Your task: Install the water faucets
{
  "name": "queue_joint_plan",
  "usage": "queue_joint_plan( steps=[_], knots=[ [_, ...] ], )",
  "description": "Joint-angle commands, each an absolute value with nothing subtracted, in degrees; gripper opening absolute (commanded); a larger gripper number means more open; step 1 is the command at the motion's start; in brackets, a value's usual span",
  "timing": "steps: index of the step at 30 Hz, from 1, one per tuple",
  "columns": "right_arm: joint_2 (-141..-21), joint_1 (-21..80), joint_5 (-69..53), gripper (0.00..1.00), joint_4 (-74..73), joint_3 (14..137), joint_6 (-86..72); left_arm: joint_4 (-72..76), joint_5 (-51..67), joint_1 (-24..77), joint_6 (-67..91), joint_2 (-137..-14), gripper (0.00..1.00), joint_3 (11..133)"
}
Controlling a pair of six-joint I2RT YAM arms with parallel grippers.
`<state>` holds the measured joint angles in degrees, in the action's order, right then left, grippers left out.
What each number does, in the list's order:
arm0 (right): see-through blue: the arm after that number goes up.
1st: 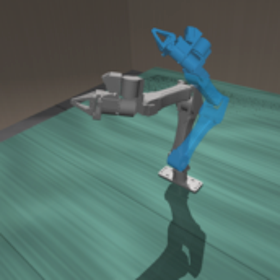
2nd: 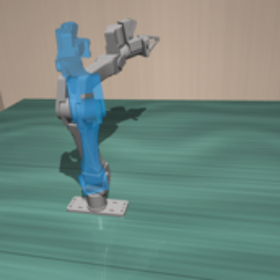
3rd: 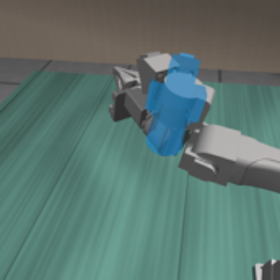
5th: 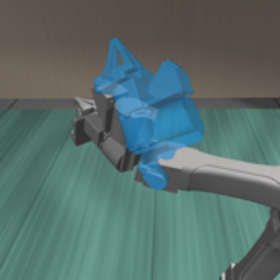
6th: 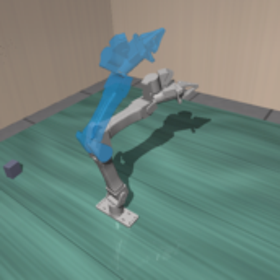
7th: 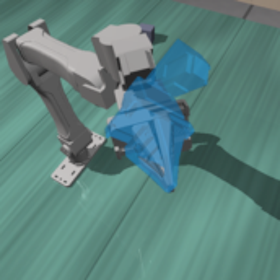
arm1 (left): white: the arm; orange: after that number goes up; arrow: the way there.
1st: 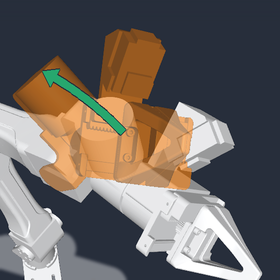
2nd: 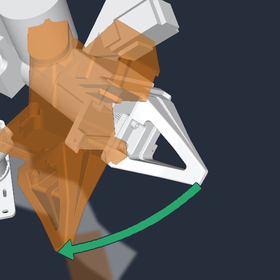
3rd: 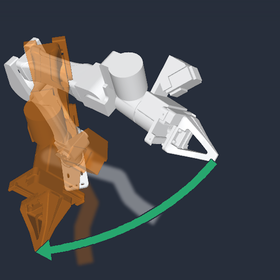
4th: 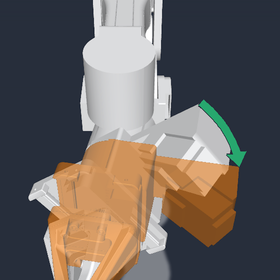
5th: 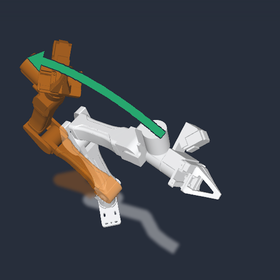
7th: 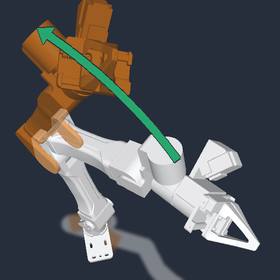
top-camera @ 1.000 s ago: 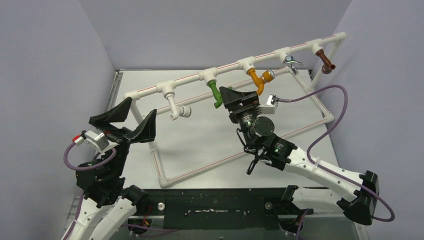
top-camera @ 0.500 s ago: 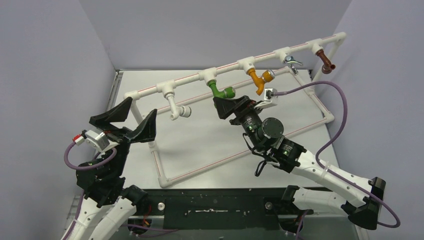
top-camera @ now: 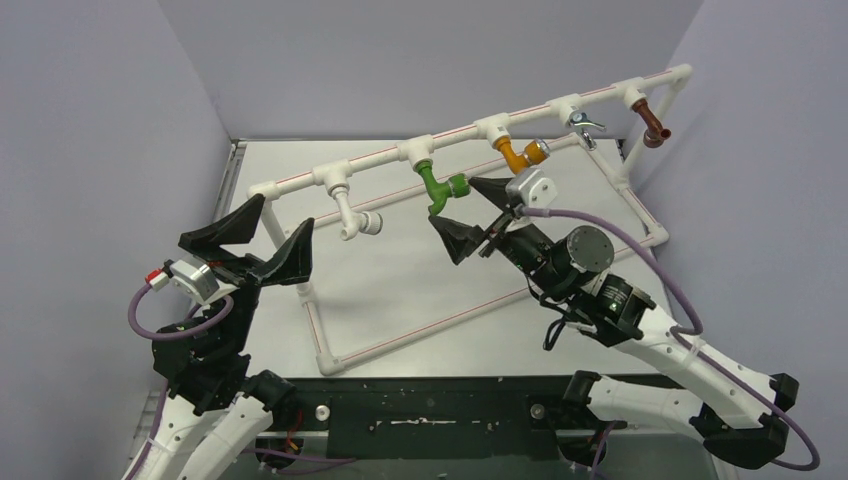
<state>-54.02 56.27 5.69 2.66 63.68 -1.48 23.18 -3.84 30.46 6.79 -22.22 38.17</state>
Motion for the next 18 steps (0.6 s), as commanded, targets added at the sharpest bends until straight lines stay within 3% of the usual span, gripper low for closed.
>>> queue_joint_plan(
  steps=[1, 7, 18],
  knots=[
    [-51.74, 55.99, -5.30, 0.86, -3.68, 65.46, 23.60, 24.27, -3.69, 30.85, 6.06, -22.45, 0.94, 38.88],
    [-50.67, 56.04, -10.71, 0.88, -10.45, 64.86, 46.55, 24.26, -3.74, 30.85, 6.06, -22.24, 0.94, 38.81],
    [-56.51, 56.22, 2.86, 0.88, -11.07, 64.96, 70.68, 24.31, -3.69, 30.85, 6.06, -22.24, 0.94, 38.78]
  ],
)
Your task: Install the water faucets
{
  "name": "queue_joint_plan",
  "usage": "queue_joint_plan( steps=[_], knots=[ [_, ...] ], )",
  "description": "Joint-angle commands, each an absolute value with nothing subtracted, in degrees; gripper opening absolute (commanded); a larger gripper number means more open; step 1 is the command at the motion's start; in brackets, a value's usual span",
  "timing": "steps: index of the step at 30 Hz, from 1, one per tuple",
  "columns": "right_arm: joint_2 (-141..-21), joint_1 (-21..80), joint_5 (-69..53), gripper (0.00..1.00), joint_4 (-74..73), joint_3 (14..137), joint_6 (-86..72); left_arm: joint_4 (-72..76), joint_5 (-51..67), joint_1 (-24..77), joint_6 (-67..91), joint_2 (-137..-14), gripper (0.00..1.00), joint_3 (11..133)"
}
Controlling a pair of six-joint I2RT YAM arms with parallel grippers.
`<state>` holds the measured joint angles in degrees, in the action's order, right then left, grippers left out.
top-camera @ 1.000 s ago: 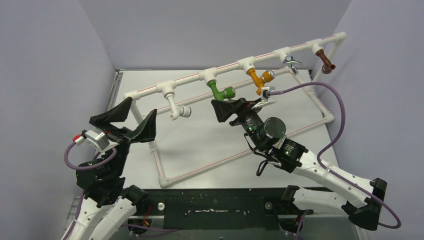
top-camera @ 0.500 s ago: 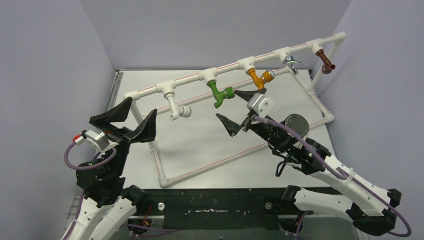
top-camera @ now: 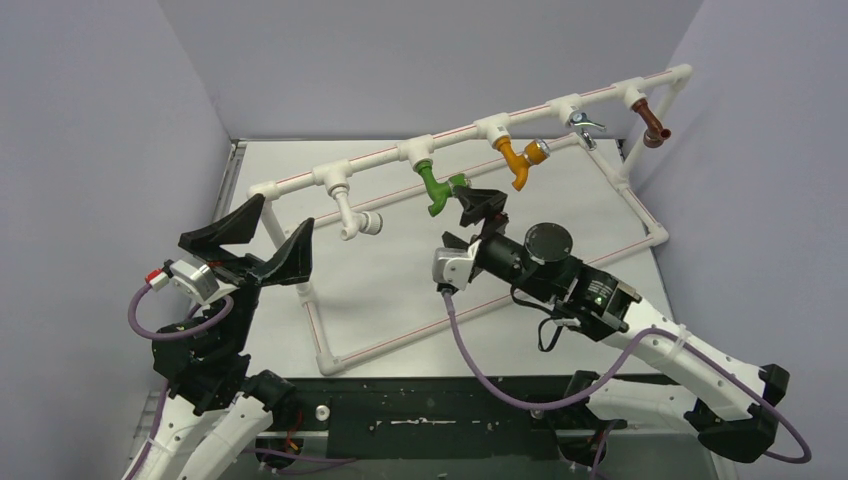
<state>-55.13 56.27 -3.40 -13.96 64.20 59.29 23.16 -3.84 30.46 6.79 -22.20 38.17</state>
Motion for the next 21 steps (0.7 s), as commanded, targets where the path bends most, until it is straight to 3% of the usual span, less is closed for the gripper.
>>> queue_joint_plan(
  steps=[1, 15, 21],
  knots=[
    [-56.76, 56.30, 3.24, 0.88, -9.49, 64.45, 71.71, 24.26, -3.69, 30.85, 6.11, -22.17, 0.94, 38.77],
    [-63.88, 59.68, 14.01, 0.85, 15.90, 56.59, 90.71, 24.37, -3.60, 31.03, 6.15, -21.97, 0.94, 38.81],
    [-66.10, 59.76, 14.67, 0.75, 20.22, 55.52, 92.04, 24.36, -3.72, 31.20, 6.22, -21.97, 0.94, 38.75]
  ],
)
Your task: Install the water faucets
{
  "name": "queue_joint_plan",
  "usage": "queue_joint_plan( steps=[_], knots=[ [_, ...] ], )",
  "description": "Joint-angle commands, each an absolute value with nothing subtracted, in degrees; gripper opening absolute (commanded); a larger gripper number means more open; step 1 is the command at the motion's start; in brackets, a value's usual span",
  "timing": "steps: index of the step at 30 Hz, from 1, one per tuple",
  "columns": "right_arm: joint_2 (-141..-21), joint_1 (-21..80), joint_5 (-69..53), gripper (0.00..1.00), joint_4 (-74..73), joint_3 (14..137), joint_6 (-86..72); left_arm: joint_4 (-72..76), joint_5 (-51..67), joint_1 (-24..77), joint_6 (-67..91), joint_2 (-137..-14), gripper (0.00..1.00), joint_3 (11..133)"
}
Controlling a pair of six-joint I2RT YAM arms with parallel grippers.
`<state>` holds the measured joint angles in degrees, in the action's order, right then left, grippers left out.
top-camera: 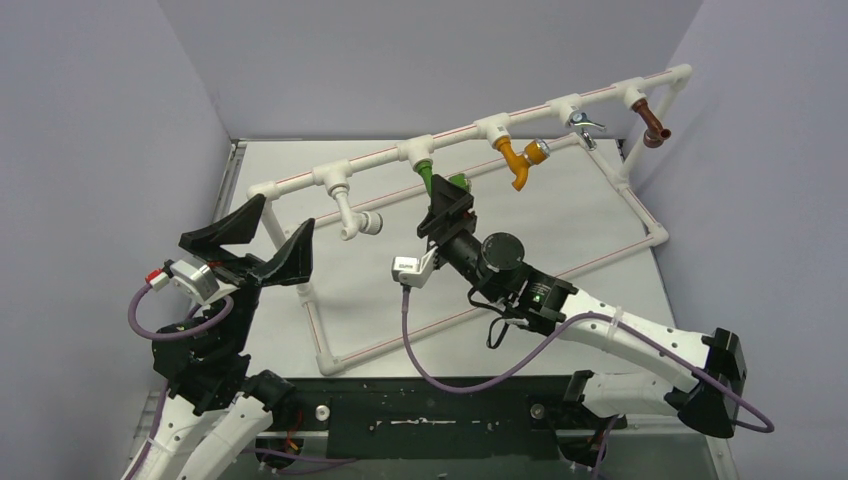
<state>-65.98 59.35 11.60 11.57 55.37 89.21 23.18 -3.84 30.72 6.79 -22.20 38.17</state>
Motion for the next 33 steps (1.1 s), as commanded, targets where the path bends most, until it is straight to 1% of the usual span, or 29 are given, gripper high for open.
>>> queue_joint_plan(
  steps=[1, 6, 11, 14, 16, 17, 21, 22, 28, 33],
  knots=[
    [-66.36, 59.73, 14.75, 0.74, 20.71, 55.39, 92.10, 24.42, -3.70, 31.20, 6.23, -21.97, 0.94, 38.76],
    [-67.12, 60.18, 14.97, 0.68, 23.23, 54.27, 92.28, 24.45, -3.68, 31.20, 6.16, -22.00, 0.94, 38.74],
    [-67.28, 60.53, 15.53, 0.58, 23.90, 53.71, 92.01, 24.53, -3.69, 31.29, 6.15, -22.06, 0.94, 38.67],
    [-67.46, 60.74, 15.60, 0.49, 23.80, 53.76, 91.67, 24.52, -3.63, 31.28, 6.15, -22.12, 0.94, 38.63],
    [-67.70, 60.93, 15.93, 0.40, 23.74, 53.83, 91.32, 24.54, -3.69, 31.29, 6.15, -22.24, 0.94, 38.67],
    [-67.88, 60.96, 16.24, 0.33, 23.68, 53.94, 91.05, 24.58, -3.69, 31.29, 6.15, -22.19, 0.94, 38.69],
    [-67.79, 61.22, 16.42, 0.01, 23.70, 54.63, 86.66, 24.52, -3.63, 31.29, 6.11, -22.24, 0.94, 38.75],
    [-67.77, 61.38, 16.36, 0.00, 23.91, 54.54, 85.65, 24.52, -3.67, 31.29, 6.15, -22.16, 0.94, 38.69],
    [-68.37, 63.14, 17.17, 0.00, 30.20, 53.11, 74.63, 24.57, -3.68, 31.29, 6.08, -22.07, 0.94, 38.70],
    [-69.52, 65.07, 20.50, 0.00, 40.15, 50.75, 66.08, 24.52, -3.69, 31.29, 6.06, -22.06, 0.94, 38.75]
  ],
)
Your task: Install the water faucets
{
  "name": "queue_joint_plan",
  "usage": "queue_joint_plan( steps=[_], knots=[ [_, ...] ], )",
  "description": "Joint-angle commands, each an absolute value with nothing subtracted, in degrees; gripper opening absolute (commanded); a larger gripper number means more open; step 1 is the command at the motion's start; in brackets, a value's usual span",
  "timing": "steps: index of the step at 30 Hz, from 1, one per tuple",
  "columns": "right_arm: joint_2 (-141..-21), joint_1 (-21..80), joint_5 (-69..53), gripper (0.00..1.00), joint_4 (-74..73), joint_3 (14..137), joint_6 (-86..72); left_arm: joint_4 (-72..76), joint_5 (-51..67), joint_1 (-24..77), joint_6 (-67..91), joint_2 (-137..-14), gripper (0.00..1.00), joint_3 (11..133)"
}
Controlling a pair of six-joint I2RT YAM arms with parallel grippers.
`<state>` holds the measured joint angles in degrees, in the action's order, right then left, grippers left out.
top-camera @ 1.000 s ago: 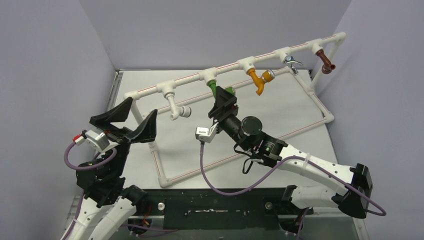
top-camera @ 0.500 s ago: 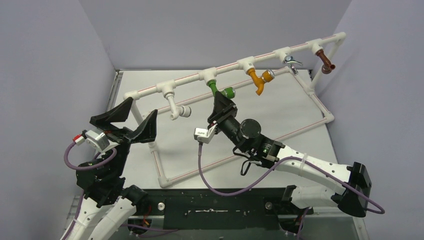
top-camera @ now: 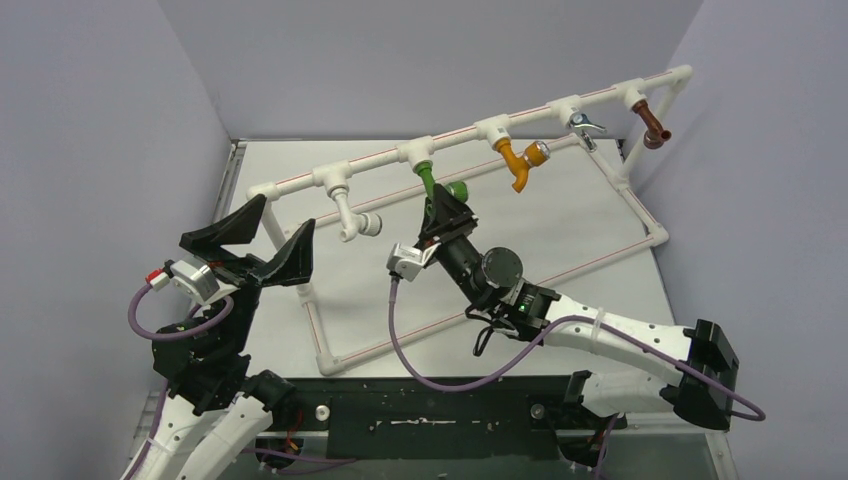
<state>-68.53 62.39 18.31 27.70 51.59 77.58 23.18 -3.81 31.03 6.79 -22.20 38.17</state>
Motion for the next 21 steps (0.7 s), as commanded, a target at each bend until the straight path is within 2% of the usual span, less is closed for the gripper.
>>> queue_joint_plan(
  steps=[1, 12, 21],
  knots=[
    [-69.72, 65.49, 21.26, 0.00, 42.68, 50.67, 63.59, 24.57, -3.69, 31.29, 6.06, -22.06, 0.94, 38.68],
    [-70.54, 66.72, 27.70, 0.00, 57.09, 50.34, 29.49, 24.44, -3.78, 31.29, 6.06, -21.88, 0.94, 38.70],
    [-72.39, 66.63, 35.09, 0.00, 61.16, 51.97, 5.71, 24.44, -3.78, 31.29, 6.08, -21.82, 0.94, 38.69]
  ],
)
